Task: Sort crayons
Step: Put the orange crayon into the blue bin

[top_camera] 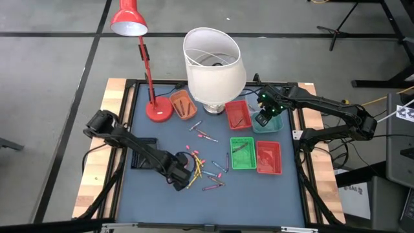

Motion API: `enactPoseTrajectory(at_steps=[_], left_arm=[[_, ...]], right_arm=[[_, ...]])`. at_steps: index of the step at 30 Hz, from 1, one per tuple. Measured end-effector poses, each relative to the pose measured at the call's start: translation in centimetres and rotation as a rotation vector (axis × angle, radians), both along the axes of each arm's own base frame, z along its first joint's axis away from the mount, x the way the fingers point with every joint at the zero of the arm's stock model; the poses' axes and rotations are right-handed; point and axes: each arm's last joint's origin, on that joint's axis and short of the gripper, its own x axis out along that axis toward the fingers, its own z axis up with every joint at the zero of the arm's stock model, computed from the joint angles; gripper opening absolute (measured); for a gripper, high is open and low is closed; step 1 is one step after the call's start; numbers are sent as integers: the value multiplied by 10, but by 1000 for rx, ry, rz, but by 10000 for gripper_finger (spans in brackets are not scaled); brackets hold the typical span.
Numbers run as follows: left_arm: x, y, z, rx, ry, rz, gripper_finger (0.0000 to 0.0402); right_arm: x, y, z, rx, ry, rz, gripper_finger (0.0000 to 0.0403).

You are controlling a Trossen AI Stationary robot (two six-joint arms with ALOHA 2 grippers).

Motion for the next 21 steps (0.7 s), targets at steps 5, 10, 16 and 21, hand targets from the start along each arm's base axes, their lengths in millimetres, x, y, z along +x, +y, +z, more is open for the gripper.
enactPoseTrajectory(at_steps=[5, 10, 16, 21], left_arm=[[1, 0, -7, 15, 24, 2, 89], [2, 0, -12, 22, 37, 3, 89], [2, 0, -14, 26, 43, -21, 85], [3, -1, -14, 25, 40, -22, 50]], right_arm=[[0, 0, 0, 0, 0, 1, 124], [0, 0, 0, -1, 0, 2, 124], [0, 0, 0, -8, 5, 31, 124], [0, 0, 0, -16, 8, 57, 124]])
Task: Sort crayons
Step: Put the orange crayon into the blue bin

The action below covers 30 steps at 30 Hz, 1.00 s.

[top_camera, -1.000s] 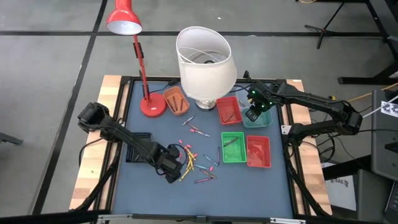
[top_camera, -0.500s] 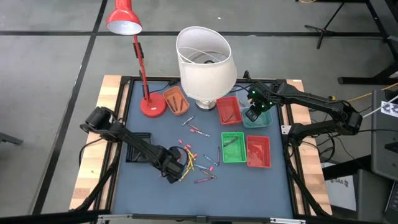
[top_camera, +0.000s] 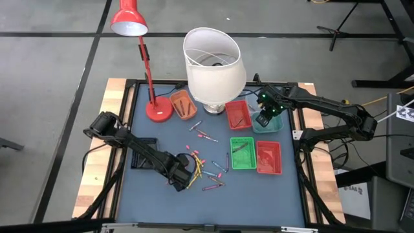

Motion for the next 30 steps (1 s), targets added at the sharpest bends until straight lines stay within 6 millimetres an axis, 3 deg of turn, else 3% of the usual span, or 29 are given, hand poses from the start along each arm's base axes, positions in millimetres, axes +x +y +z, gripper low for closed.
enactPoseTrajectory(at_steps=[5, 11, 24, 30], left_arm=[[0, 1, 0, 2, 3, 2, 8], [3, 9, 4, -18, 3, -20, 6], [9, 47, 44, -13, -147, 8, 3], [21, 63, 59, 56, -305, -25, 3]], right_arm=[[-3, 7, 8, -5, -46, 26, 124], [-8, 29, 24, -40, -135, 116, 124], [13, 82, 39, -72, -335, 387, 124], [23, 101, 47, -88, -457, 484, 124]])
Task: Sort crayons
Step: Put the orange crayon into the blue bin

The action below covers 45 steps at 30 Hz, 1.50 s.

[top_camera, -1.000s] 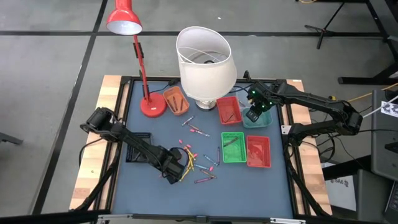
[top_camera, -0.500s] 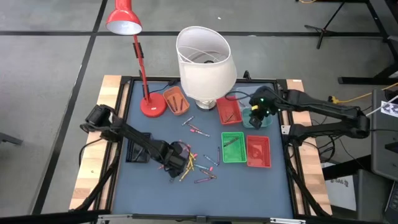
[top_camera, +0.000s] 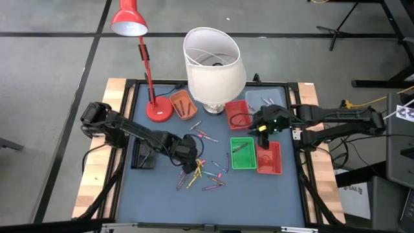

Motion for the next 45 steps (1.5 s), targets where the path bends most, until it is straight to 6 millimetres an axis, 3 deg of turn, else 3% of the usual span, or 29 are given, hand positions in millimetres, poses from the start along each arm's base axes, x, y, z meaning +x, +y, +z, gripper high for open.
enactPoseTrajectory(at_steps=[6, 12, 22, 33, 45], left_arm=[[26, 10, 14, 106, -258, -116, 2], [49, 20, 36, 332, -528, -233, 2], [64, 24, 71, 565, -847, -333, 2], [65, 24, 78, 632, -889, -372, 2], [66, 24, 82, 636, -933, -356, 2]], right_arm=[[8, 11, 8, 1, -117, 55, 124], [19, 15, 13, 2, -214, 67, 124], [51, 18, 6, 0, -310, 145, 124], [64, 21, -2, 51, -327, 219, 124], [69, 21, 4, 46, -408, 221, 124]])
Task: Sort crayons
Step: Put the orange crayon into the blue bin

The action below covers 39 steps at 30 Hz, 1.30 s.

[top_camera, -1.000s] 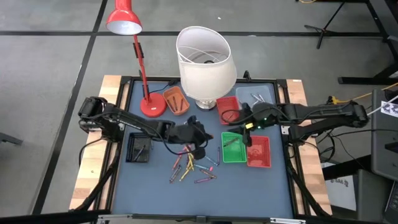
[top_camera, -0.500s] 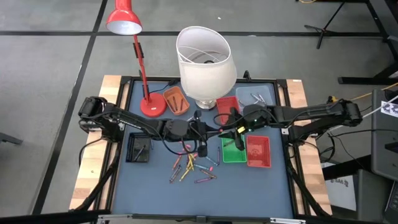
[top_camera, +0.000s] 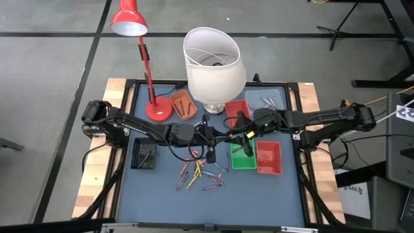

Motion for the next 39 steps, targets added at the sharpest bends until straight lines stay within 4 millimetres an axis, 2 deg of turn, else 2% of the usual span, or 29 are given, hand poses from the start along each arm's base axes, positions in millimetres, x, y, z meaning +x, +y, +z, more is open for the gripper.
enactPoseTrajectory(at_steps=[5, 16, 19, 23, 26, 31, 39], left_arm=[[0, 0, 0, 0, 0, 0, 4], [0, 1, 0, 0, 2, 15, 41], [0, 1, 0, 1, 5, 20, 52], [0, 1, 0, -28, -2, 24, 74], [0, 1, -1, -56, -4, 29, 94], [-1, 1, -5, -48, 44, 31, 114], [-4, 5, -18, -79, 173, 55, 113]], right_arm=[[1, 0, 1, 1, -16, 1, 112], [0, 0, 1, 1, -13, 3, 15], [0, 0, 1, 1, -7, 0, 14], [-2, 0, -1, 0, 18, -2, 32], [-8, -1, -3, -3, 77, -4, 34], [-28, -2, -3, -16, 183, -9, 16], [-69, -12, -5, -182, 402, -241, 32]])
